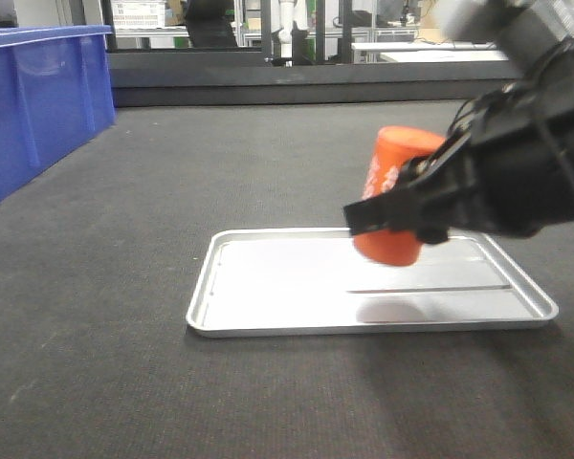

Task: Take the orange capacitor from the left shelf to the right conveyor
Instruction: 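Lower the held cylinder upright onto the silver tray with the right gripper, then open the right gripper and lift it away from the cylinder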

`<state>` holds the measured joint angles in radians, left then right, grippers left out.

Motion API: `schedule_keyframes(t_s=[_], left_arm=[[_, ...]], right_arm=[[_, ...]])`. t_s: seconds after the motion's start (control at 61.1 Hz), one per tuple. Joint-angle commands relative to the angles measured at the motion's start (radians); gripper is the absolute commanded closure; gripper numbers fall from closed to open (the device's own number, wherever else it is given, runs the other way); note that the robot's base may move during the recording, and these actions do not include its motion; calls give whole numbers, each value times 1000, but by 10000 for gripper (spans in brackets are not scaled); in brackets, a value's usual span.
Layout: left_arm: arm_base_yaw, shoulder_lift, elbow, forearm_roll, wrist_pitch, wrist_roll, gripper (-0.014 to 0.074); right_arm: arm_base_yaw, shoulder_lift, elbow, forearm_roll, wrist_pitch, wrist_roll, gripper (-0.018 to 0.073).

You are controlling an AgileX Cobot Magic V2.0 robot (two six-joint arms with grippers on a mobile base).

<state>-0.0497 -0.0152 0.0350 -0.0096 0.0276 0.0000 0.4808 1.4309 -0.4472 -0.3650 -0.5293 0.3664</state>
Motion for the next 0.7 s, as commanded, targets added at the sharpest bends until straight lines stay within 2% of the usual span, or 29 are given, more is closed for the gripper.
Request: schedule_keyframes(t_s=[0.0, 0.082, 0.147, 0.278, 0.377, 0.442, 0.688], left_arm=[[-2, -7, 22, -3, -85, 0, 722], [-2, -7, 22, -3, -85, 0, 722], [-2, -7, 22, -3, -85, 0, 722], [-2, -7, 22, -3, -85, 0, 722], [-2, -7, 22, -3, -85, 0, 722], [-2, -7, 22, -3, -85, 0, 722], [-2, -7, 22, -3, -85, 0, 722]], right_arm=[[-7, 6, -27, -7, -149, -25, 505], [-7, 24, -27, -7, -170, -25, 480], [-7, 30, -27, -7, -171, -33, 410], [-7, 34, -27, -7, -171, -35, 162], [-7, 34, -27, -7, -171, -37, 36], [-7, 34, -27, -7, -171, -38, 8], [-7, 34, -33, -7, -185, -38, 7]])
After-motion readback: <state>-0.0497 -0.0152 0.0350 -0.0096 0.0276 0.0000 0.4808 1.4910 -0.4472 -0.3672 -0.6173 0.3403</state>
